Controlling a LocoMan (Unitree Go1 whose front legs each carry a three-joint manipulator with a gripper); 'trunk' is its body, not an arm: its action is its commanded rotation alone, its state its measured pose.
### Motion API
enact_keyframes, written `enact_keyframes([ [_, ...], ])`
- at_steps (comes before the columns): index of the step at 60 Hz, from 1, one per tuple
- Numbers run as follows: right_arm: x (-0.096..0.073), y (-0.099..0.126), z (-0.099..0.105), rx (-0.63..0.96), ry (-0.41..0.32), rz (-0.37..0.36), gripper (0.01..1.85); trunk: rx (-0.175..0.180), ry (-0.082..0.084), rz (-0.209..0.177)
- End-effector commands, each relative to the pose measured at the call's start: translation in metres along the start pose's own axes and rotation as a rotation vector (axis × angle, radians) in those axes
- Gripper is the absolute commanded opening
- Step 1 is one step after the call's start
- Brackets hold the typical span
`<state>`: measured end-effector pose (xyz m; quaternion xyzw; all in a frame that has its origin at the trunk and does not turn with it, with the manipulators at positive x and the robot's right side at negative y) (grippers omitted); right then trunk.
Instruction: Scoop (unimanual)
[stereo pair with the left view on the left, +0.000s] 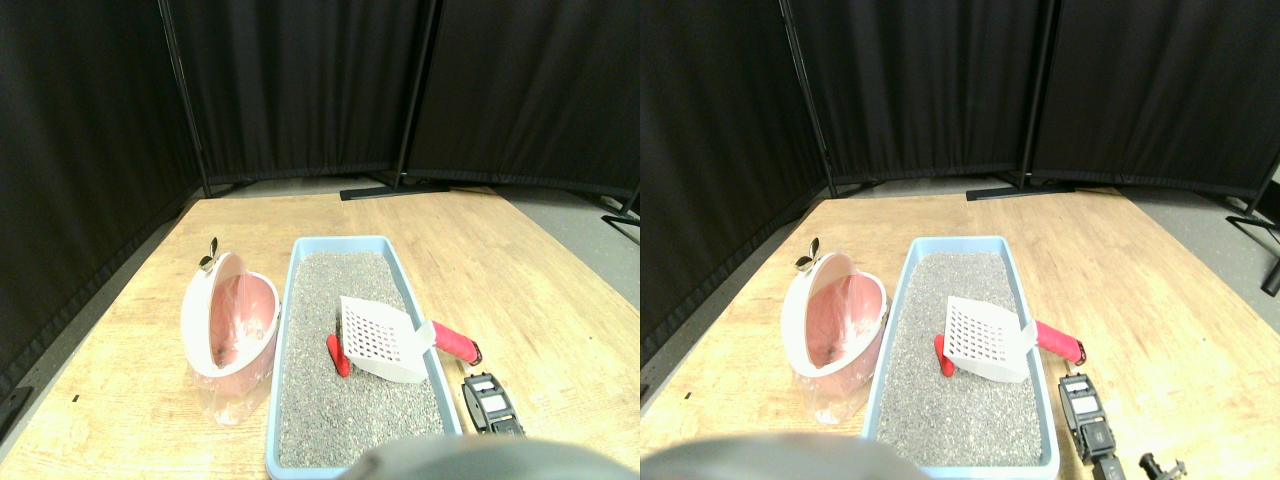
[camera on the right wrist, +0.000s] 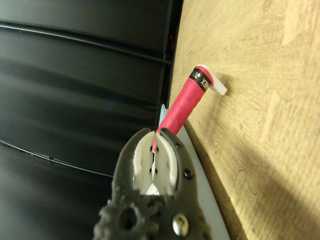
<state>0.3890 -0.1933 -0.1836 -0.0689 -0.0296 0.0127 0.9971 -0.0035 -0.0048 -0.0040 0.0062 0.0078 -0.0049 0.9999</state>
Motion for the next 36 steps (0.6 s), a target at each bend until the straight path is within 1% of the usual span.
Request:
enact_keyframes([
  [1,0.001,-0.001,0.008,-0.007,-0.039,-0.007,0.40,-0.004,0.000,0.006],
  [10,0.000,-0.003,0.007,-0.014,-0.083,0.006,0.37,0.000,-0.001,-0.005],
  [17,0.000,-0.005,0.008,-0.009,-0.094,0.016,0.36,0.000,-0.003,-0.006],
  [19,0.001,-0.006,0.009,0.001,-0.114,0.032,0.35,0.001,-0.002,-0.006],
  [22,0.001,-0.007,0.009,0.011,-0.125,0.037,0.35,0.002,-0.003,-0.007],
  [24,0.002,-0.008,0.009,0.038,-0.150,0.043,0.35,0.003,-0.002,-0.007],
  [28,0.003,-0.011,0.008,0.070,-0.162,0.041,0.41,0.003,-0.003,-0.009],
  [31,0.004,-0.013,0.009,0.137,-0.175,0.039,0.52,0.003,-0.001,-0.012],
  [35,0.008,-0.017,0.009,0.154,-0.158,0.052,0.64,0.002,-0.001,-0.014],
  [36,0.008,-0.017,0.009,0.154,-0.158,0.052,0.64,0.002,-0.001,-0.014],
])
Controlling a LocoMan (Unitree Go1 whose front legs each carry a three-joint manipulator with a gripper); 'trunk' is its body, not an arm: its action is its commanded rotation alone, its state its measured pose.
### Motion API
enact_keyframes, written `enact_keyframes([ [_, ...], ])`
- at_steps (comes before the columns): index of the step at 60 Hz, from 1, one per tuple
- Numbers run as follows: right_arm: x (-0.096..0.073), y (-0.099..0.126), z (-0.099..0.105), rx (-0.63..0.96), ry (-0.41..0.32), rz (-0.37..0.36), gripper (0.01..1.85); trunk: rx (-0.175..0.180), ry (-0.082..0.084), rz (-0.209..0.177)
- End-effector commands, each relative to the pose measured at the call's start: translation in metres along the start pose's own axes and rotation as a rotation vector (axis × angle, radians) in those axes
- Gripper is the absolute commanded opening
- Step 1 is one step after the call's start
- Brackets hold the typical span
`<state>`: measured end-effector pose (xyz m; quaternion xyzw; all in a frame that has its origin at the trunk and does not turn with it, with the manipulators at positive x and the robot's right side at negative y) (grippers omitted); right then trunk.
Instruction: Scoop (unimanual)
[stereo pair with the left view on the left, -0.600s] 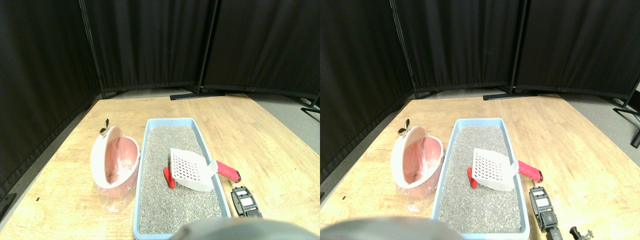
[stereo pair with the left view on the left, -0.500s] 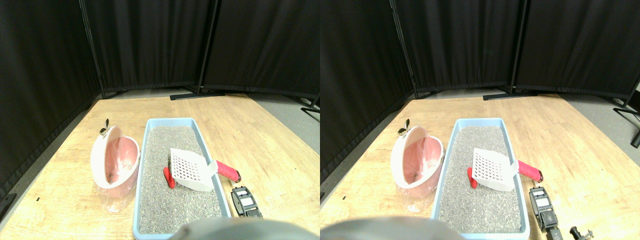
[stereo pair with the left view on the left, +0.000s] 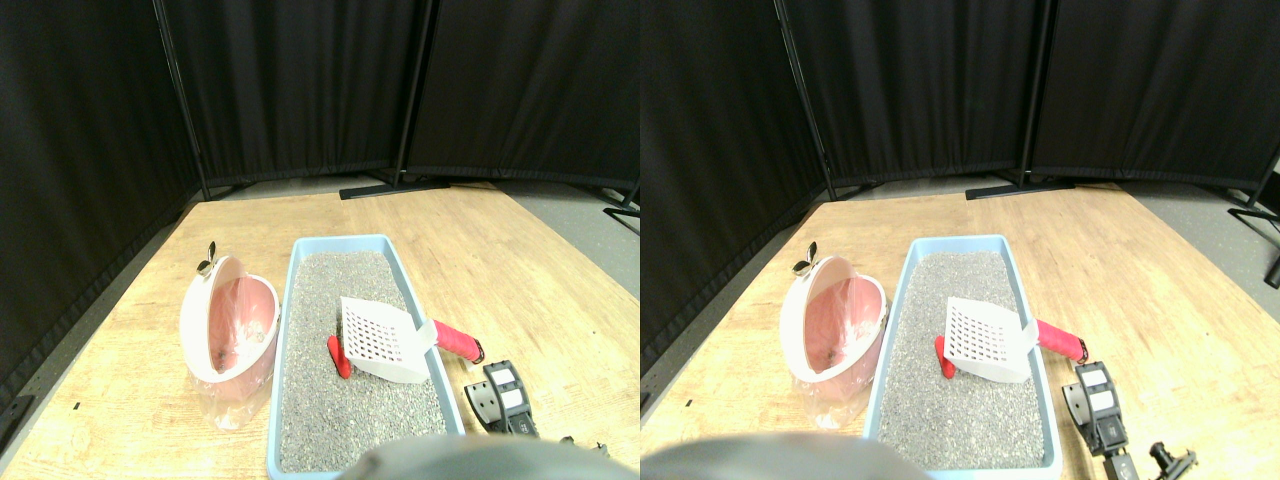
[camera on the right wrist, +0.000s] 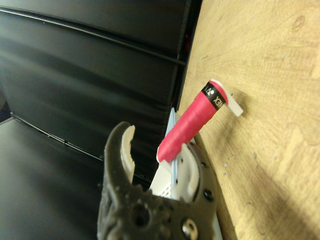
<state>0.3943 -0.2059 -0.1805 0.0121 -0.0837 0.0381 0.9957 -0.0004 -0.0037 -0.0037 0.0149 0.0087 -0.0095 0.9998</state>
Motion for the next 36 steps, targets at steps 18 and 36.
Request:
enact_keyframes([
  [18,0.017,-0.010,0.005,0.062,-0.014,0.032,0.90,-0.022,-0.007,0.000],
  [36,0.028,-0.007,-0.001,0.096,0.061,-0.013,0.94,-0.028,-0.013,0.017],
])
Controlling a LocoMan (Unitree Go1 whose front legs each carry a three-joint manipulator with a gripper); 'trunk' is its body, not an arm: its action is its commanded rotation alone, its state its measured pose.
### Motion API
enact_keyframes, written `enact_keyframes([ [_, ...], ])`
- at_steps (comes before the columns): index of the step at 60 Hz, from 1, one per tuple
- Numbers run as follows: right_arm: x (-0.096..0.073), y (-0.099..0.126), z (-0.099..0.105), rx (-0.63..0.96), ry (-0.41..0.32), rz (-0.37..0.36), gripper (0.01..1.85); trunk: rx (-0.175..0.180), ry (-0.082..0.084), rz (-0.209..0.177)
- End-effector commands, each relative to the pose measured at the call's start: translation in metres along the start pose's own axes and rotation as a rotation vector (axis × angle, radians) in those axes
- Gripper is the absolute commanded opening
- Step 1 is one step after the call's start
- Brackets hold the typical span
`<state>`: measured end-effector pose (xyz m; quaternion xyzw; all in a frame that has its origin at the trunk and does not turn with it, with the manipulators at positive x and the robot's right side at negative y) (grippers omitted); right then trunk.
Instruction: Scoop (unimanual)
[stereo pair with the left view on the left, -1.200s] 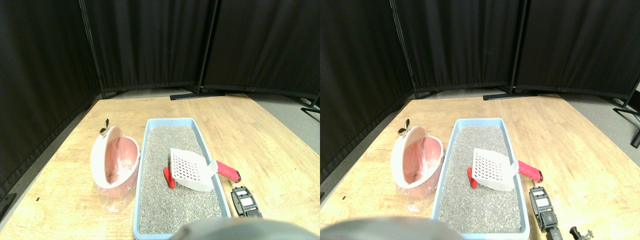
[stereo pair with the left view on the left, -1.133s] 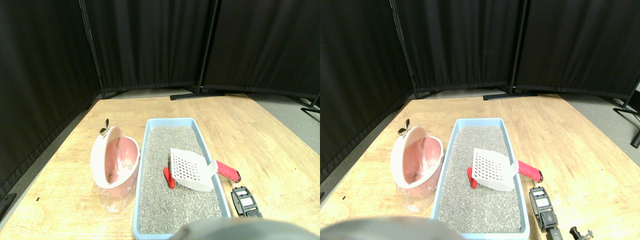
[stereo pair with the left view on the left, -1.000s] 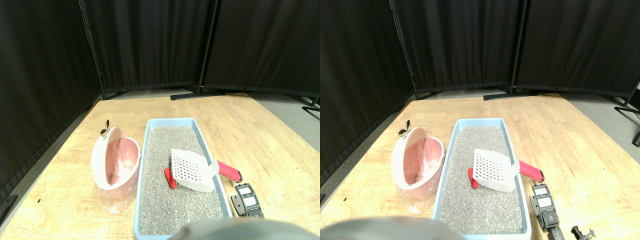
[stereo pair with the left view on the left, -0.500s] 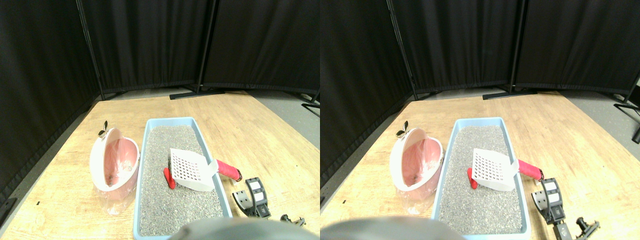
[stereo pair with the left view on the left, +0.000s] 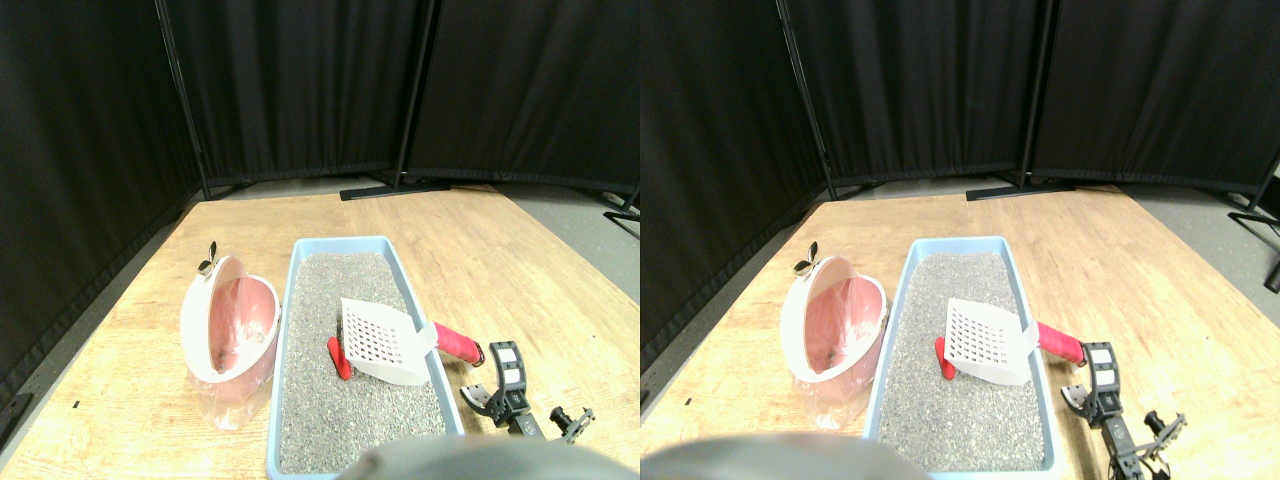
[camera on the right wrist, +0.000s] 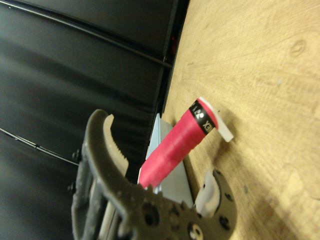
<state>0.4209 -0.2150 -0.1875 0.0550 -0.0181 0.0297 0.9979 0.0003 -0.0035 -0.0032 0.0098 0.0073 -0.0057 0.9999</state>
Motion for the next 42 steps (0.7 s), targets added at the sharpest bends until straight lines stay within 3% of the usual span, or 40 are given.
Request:
enact_keyframes([
  [1,0.003,0.005,0.010,0.008,-0.065,0.022,0.93,-0.017,-0.010,0.010],
  [11,0.008,0.009,0.007,0.015,-0.050,0.021,0.91,-0.021,-0.029,0.013],
  [27,0.018,0.007,0.003,0.016,-0.039,0.025,0.89,-0.028,-0.046,0.005],
  [42,0.029,0.004,0.005,0.048,-0.014,0.002,0.91,-0.029,-0.046,0.004],
])
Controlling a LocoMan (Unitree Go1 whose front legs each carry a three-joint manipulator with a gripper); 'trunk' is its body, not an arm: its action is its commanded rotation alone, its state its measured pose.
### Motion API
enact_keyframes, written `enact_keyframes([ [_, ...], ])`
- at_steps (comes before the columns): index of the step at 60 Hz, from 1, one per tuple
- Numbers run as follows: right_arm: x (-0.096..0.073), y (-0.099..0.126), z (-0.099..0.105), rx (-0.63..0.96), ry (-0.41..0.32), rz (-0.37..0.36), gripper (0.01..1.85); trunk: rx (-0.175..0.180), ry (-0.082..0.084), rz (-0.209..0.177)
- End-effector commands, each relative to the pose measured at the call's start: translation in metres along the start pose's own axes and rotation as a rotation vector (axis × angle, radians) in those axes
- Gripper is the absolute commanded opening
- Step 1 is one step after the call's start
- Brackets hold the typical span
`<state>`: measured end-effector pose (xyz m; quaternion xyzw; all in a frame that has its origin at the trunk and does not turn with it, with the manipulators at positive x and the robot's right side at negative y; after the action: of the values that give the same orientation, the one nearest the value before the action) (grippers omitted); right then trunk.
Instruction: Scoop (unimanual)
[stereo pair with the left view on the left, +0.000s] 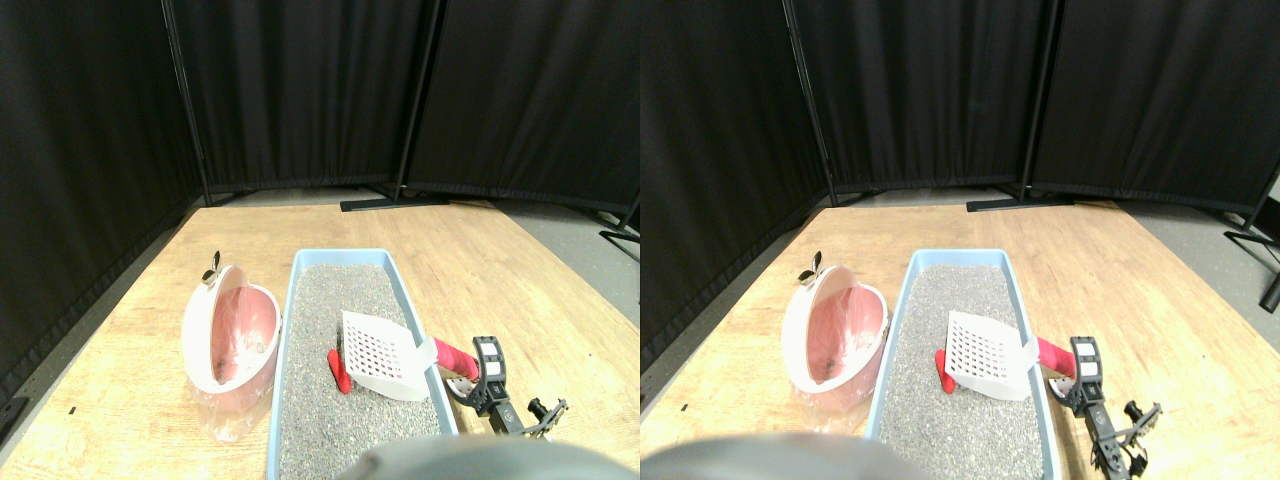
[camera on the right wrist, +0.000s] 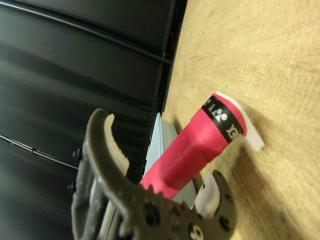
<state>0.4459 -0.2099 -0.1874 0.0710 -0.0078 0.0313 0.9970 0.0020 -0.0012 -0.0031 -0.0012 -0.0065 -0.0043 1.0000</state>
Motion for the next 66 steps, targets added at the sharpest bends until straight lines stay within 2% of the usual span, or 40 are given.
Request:
enact_keyframes([
  [1,0.006,0.000,0.006,0.015,-0.034,0.007,0.91,-0.008,-0.017,0.000],
  [17,0.018,-0.002,0.005,0.028,-0.002,-0.004,0.86,-0.013,-0.015,0.003],
  [28,0.025,-0.003,0.006,0.058,0.038,-0.036,0.86,-0.017,-0.011,0.007],
  [39,0.024,-0.002,0.000,0.084,0.071,-0.027,0.88,-0.022,-0.011,0.011],
  [43,0.024,-0.001,-0.003,0.098,0.096,-0.048,0.89,-0.023,-0.010,0.012],
  [66,0.032,0.001,-0.006,0.099,0.109,-0.053,0.84,-0.025,-0.008,0.021],
])
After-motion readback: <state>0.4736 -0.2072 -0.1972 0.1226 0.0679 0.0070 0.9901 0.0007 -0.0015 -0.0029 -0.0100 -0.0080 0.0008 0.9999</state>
